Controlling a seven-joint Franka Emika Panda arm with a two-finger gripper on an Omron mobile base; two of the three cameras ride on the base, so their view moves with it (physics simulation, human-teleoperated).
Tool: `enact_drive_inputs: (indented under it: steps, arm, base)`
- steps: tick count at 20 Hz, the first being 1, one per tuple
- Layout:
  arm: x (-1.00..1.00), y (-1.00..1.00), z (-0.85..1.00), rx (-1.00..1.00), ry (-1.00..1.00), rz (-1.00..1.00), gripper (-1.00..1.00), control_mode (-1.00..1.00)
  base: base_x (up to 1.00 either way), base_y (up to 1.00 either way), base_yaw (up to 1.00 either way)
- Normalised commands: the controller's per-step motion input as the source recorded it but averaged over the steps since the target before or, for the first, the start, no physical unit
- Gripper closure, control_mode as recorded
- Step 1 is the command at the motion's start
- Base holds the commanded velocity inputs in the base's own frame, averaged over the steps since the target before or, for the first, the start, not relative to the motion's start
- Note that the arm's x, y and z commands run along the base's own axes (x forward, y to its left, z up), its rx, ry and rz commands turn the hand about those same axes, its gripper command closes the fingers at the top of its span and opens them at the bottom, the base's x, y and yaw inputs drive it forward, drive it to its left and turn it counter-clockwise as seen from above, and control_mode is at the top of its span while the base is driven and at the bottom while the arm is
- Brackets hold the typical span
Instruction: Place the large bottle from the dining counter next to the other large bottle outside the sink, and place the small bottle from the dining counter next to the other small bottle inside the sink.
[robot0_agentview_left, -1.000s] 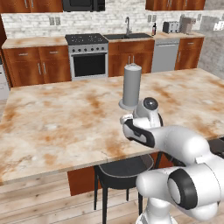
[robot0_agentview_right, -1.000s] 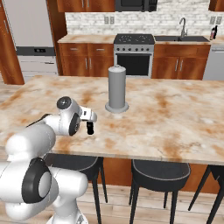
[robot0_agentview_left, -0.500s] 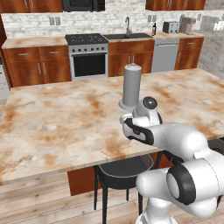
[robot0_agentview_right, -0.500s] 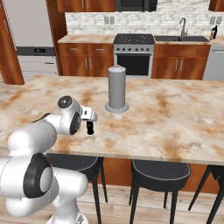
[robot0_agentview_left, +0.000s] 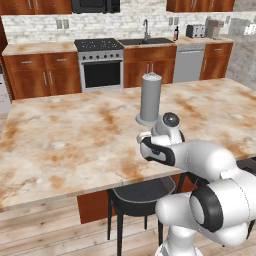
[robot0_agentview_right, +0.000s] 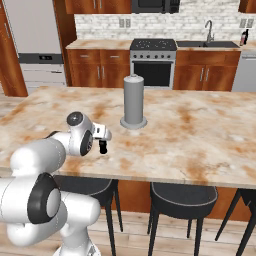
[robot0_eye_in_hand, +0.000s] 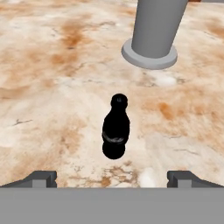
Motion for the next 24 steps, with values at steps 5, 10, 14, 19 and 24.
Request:
enact_drive_inputs:
  steps: [5,10,14,19,24]
  arm:
    - [0.0,-0.01,-0.02,0.0,0.0,0.0,-1.0,-1.0]
    - [0.0,-0.01,-0.04,0.0,0.0,0.0,-1.0,-1.0]
    - [0.0,-0.03,-0.05,0.0,0.0,0.0,-1.0,-1.0]
    - [0.01,-0.07,-0.07,0.0,0.0,0.0,-1.0,-1.0]
    - [0.06,-0.07,-0.07,0.0,0.0,0.0,-1.0,-1.0]
  base:
    - [0.0,0.0,0.0]
    - [0.0,0.0,0.0]
    - [0.0,0.0,0.0]
    - [0.0,0.0,0.0]
    - [0.0,0.0,0.0]
